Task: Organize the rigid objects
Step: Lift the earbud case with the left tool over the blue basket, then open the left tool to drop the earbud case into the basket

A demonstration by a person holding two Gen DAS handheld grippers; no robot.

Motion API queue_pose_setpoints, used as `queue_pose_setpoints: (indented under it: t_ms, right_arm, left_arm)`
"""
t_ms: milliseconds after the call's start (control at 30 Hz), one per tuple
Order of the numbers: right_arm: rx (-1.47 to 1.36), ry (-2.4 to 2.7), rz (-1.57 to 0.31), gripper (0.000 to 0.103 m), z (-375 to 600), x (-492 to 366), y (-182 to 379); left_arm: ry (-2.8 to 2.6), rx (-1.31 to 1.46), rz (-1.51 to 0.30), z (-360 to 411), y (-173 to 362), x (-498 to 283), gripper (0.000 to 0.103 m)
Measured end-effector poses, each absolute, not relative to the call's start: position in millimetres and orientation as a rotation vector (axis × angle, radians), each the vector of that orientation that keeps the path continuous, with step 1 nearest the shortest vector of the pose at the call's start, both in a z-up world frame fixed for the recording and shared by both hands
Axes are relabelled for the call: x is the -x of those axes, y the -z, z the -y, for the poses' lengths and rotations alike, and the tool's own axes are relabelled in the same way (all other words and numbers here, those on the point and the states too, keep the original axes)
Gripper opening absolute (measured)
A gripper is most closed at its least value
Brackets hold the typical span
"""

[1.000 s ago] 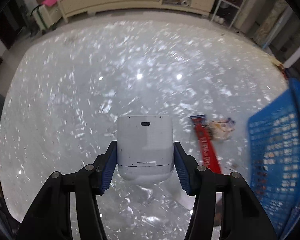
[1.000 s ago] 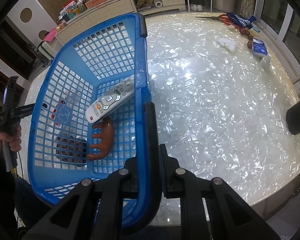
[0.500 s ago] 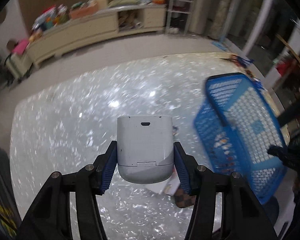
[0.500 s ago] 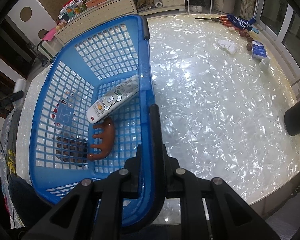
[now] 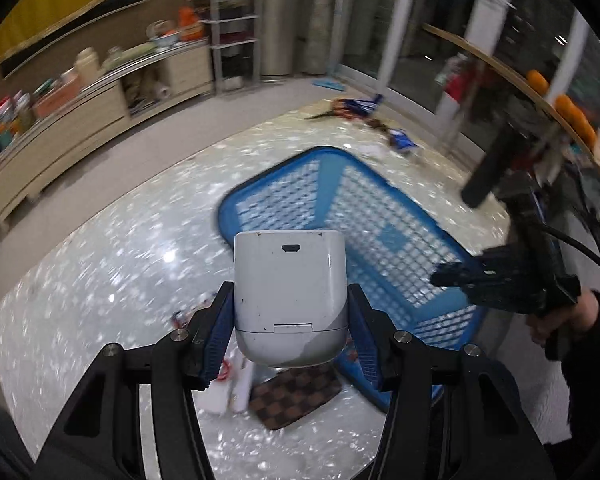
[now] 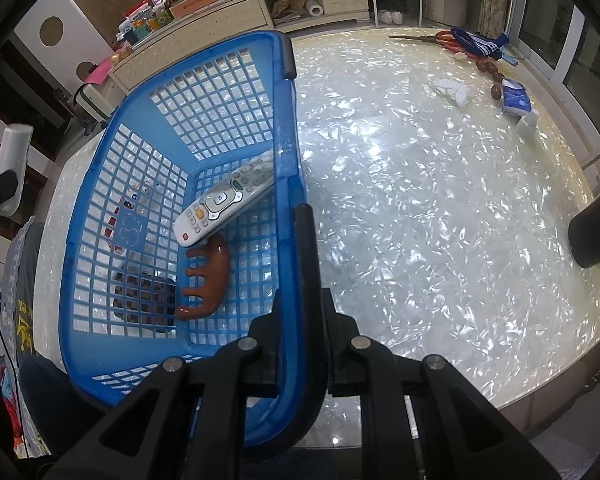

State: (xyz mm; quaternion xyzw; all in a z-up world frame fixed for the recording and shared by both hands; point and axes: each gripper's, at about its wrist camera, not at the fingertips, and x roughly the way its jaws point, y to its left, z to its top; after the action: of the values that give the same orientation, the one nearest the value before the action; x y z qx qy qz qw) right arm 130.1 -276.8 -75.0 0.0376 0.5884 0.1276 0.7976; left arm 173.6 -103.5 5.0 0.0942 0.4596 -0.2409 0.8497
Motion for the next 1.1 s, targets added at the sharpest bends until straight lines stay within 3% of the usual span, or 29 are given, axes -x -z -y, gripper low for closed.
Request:
queue_pose_setpoints:
  t_ms: [433,1100]
  right_arm:
    - [-0.102,-0.278,-1.254,0.013,278.7,-129.5,75.4]
    - [-0.135,-0.287,-1.254,0.013,280.3,-132.0,81.0]
  left_arm:
    - [0.624,-0.356,-1.028,172.4,43.9,-190.3,0.058]
    - [0.626,-0.475,-1.205,203.5,108.9,-243.3,0.058]
